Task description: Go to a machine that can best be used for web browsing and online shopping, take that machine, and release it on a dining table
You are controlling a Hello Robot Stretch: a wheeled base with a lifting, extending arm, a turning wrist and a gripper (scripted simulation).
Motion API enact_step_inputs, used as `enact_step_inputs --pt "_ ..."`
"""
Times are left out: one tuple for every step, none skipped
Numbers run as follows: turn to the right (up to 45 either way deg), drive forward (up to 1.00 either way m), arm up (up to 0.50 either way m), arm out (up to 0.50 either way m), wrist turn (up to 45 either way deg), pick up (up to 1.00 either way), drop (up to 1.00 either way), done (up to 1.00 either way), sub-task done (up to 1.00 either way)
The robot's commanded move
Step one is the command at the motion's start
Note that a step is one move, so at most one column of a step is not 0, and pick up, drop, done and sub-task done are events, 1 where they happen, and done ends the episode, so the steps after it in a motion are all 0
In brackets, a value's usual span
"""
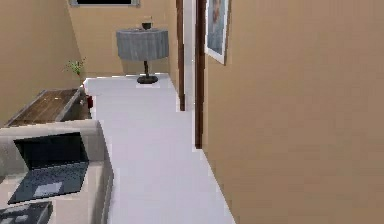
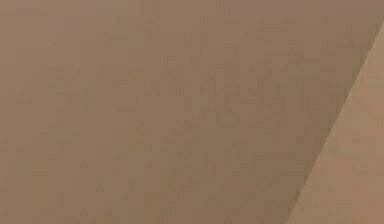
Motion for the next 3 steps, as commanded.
enact_step_inputs --pt "-6.0 0.0 0.0 0.0 0.0 0.0 0.0 0.0 0.0" --pt "0.0 0.45 0.0 0.0 0.0 0.0 0.0 0.0 0.0" --pt "-45.0 0.0 0.0 0.0 0.0 0.0 0.0 0.0 0.0"
